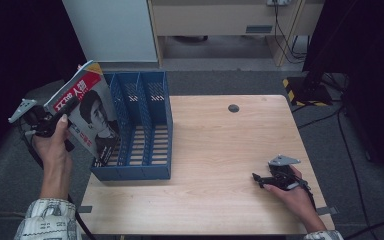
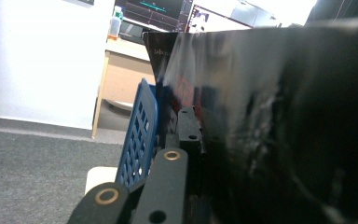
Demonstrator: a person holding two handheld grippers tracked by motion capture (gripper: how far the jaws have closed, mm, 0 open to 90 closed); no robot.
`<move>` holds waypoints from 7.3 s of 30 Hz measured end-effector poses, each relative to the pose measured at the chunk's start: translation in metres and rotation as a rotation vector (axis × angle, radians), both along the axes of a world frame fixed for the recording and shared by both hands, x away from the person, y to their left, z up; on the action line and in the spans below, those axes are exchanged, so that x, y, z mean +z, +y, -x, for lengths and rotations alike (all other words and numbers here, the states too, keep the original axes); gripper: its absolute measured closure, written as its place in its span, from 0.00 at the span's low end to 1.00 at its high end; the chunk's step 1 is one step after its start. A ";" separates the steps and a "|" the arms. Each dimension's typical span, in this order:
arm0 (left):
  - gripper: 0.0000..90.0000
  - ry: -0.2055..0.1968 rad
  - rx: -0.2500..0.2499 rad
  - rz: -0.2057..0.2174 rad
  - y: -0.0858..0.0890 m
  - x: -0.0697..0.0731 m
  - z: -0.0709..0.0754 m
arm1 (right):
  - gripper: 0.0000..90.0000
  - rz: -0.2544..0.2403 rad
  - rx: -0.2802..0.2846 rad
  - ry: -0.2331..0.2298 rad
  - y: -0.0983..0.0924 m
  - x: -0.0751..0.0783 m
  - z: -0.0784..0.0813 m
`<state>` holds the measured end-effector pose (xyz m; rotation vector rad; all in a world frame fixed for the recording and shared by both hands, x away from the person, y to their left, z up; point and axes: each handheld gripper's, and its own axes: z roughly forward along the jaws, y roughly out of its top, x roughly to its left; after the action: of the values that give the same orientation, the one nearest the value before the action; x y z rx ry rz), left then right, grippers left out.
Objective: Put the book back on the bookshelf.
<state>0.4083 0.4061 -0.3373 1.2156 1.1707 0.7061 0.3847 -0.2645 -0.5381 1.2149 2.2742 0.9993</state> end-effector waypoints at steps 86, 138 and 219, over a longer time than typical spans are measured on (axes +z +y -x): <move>0.96 0.040 0.019 -0.002 -0.008 -0.044 -0.004 | 0.21 0.000 0.000 0.000 0.000 0.000 0.000; 0.95 0.005 0.080 -0.006 -0.006 -0.061 -0.008 | 0.21 -0.001 0.001 0.000 0.000 0.000 0.000; 0.21 -0.002 -0.067 -0.282 -0.066 0.027 0.012 | 0.21 -0.005 -0.006 0.004 0.001 0.000 0.000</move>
<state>0.3960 0.3397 -0.3100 1.4814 1.0469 0.8417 0.3846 -0.2639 -0.5381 1.2258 2.2708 1.0025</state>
